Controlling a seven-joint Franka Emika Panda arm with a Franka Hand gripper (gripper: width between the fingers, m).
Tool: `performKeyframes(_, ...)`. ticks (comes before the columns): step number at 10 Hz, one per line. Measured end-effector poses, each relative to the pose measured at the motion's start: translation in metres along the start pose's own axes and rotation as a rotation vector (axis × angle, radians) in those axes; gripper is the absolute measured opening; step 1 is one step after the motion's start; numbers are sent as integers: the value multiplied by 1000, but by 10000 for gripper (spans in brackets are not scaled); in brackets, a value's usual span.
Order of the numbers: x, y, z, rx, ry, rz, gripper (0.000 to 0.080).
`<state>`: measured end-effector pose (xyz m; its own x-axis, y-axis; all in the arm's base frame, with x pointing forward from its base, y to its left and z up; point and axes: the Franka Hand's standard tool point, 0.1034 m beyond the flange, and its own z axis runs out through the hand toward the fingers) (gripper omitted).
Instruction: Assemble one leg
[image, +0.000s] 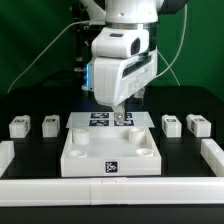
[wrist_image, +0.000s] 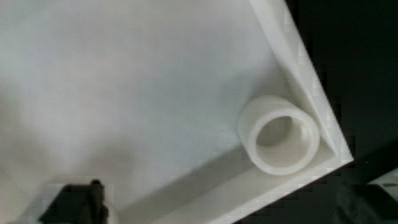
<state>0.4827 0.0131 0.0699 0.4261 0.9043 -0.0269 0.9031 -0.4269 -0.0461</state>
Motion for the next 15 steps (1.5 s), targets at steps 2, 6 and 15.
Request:
performKeyframes(2,-12,-12,9,-22,-5,-162,650)
performKeyframes(6,-18,-24,25,1,-32,-362,650)
performKeyframes(15,-29,-37,54,43,-29,-361,650)
